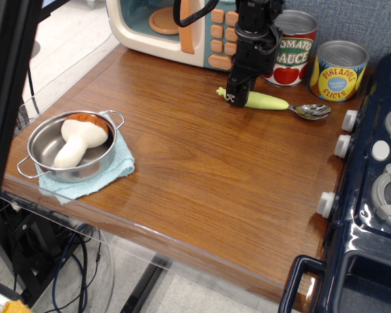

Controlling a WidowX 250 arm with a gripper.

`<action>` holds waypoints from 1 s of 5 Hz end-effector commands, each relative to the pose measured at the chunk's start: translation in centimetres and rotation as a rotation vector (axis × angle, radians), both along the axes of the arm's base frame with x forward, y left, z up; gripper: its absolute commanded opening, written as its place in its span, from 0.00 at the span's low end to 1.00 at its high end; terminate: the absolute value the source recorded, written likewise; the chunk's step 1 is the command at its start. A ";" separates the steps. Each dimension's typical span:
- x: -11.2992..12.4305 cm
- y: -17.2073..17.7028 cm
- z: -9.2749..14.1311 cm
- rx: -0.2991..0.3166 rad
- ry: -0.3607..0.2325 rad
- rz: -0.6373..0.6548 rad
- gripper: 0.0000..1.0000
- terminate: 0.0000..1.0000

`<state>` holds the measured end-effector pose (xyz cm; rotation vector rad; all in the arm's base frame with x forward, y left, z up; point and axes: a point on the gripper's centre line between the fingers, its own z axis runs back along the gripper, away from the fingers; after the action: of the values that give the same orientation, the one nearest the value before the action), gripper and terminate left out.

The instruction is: Move the pot to the far end of the table and place the spatula horizontally near the pot.

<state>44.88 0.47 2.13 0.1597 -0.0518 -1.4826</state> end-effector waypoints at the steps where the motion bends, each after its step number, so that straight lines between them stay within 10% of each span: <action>1: -2.7 -0.1 9.4 0.006 -0.192 0.033 0.00 0.00; 5: -16.6 1.9 7.2 0.042 -0.115 0.031 0.00 0.00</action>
<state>28.62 3.14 7.19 0.2247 -0.0570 -1.4489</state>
